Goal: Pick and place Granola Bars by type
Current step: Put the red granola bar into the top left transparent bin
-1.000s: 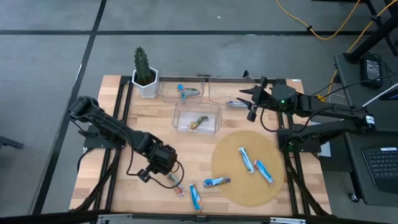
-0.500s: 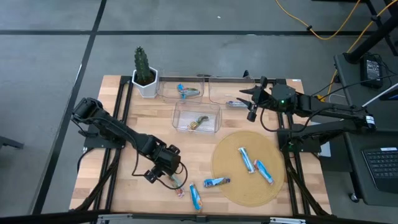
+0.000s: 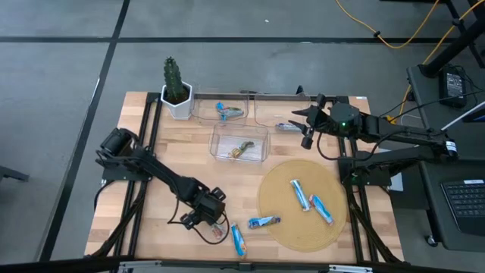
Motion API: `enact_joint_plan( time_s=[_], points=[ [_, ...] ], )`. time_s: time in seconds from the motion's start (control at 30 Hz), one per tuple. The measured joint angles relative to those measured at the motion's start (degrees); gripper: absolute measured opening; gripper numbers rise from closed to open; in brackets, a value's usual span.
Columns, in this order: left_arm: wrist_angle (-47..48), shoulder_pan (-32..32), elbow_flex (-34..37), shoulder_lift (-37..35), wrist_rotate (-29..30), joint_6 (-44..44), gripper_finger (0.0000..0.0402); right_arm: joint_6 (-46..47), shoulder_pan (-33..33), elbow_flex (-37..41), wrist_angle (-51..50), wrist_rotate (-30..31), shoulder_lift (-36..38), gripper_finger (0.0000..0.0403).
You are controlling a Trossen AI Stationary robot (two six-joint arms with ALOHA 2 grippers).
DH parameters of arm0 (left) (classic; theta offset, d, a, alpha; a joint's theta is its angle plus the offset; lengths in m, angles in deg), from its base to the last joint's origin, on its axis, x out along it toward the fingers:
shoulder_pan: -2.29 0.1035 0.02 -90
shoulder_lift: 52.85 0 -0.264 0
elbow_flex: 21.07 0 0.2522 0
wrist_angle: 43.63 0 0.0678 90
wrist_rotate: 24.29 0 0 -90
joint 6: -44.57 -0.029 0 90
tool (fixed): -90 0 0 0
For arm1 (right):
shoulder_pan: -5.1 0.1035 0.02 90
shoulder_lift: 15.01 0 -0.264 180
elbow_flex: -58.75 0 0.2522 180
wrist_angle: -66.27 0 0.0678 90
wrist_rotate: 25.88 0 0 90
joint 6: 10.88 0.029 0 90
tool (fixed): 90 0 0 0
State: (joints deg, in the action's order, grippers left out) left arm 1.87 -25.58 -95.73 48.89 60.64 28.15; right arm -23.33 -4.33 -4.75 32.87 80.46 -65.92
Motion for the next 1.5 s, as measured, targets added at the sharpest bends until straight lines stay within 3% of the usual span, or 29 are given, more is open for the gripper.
enact_joint_plan(
  time_s=[0.37,0.77,0.97,1.23,1.5],
  points=[
    [-0.5,0.0,0.0,1.3,0.3,0.7,0.0179,0.0,0.0,0.0,-0.1,-0.1,0.0,0.0155],
    [-0.3,0.0,0.0,1.3,-1.1,7.6,0.0018,-0.1,0.0,0.0,-2.0,-0.1,0.0,0.0155],
    [2.4,0.1,-0.2,-1.1,-1.5,11.2,0.0005,-0.2,0.0,0.0,-2.8,-0.1,0.0,0.0155],
    [16.0,5.9,-6.2,-11.7,13.6,11.4,0.0002,-0.3,0.0,0.0,-2.8,0.0,0.0,0.0155],
    [11.9,14.1,-11.8,-20.7,22.9,16.9,0.0003,-1.6,0.0,0.0,-2.5,0.0,0.0,0.0155]
  ],
)
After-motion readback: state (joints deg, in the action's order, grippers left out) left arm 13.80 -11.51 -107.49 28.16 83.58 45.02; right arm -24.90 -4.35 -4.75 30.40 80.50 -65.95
